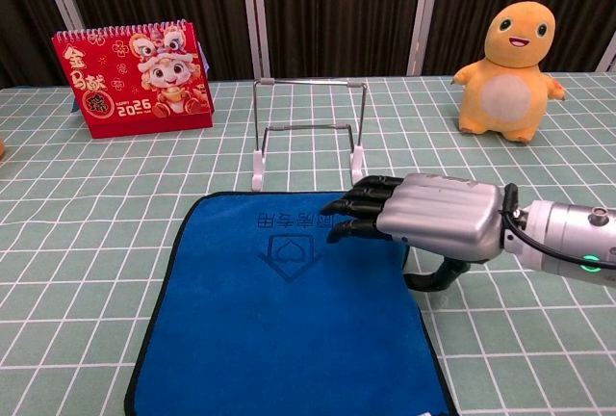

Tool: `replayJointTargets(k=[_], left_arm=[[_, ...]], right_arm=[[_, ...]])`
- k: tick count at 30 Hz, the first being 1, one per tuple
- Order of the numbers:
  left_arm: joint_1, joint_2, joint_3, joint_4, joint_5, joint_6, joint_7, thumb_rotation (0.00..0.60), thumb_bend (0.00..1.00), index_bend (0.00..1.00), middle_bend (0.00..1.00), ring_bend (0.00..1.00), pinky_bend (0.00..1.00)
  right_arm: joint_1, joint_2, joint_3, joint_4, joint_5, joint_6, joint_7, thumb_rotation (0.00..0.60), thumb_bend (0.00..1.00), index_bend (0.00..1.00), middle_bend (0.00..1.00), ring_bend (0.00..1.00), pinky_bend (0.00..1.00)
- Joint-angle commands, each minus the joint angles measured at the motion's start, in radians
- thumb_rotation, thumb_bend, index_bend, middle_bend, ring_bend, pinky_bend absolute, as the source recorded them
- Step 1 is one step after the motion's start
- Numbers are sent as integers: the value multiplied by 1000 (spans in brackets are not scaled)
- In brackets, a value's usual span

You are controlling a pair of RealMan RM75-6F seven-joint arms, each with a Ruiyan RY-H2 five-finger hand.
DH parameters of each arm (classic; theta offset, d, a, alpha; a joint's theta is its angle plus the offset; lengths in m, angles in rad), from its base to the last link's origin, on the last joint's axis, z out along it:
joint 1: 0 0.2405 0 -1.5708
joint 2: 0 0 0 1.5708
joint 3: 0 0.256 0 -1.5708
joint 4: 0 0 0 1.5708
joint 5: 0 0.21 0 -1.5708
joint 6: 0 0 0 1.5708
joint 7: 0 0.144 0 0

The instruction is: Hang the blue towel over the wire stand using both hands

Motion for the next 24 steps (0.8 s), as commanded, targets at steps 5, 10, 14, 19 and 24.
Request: replayJointTargets(k=[5, 10, 14, 19, 24], left_arm=[[0, 0, 2, -2, 3, 1, 0, 600, 0, 0, 0, 0, 0], [-1, 0, 2, -2, 0, -3, 1, 600, 0, 0, 0, 0, 0], [-2, -1, 2, -1, -2, -5, 0, 600, 0, 0, 0, 0, 0], [-5, -4, 2, 3, -1, -10, -1, 600, 0, 0, 0, 0, 0], [-34, -15, 4, 31, 32, -37, -18, 600, 0, 12, 0, 0, 0]], right_arm=[[-3, -12, -7, 15, -6, 25, 35, 600, 607, 521, 0, 0, 0], [-7, -24, -10, 33, -9, 46, 67, 600, 635, 617, 0, 0, 0], [-7, -26, -11, 39, -9, 51, 77, 600, 634, 627, 0, 0, 0], [-7, -26, -12, 42, -9, 59, 87, 600, 630, 629, 0, 0, 0], [-7, -25, -13, 37, -8, 60, 93, 600, 627, 630, 0, 0, 0]])
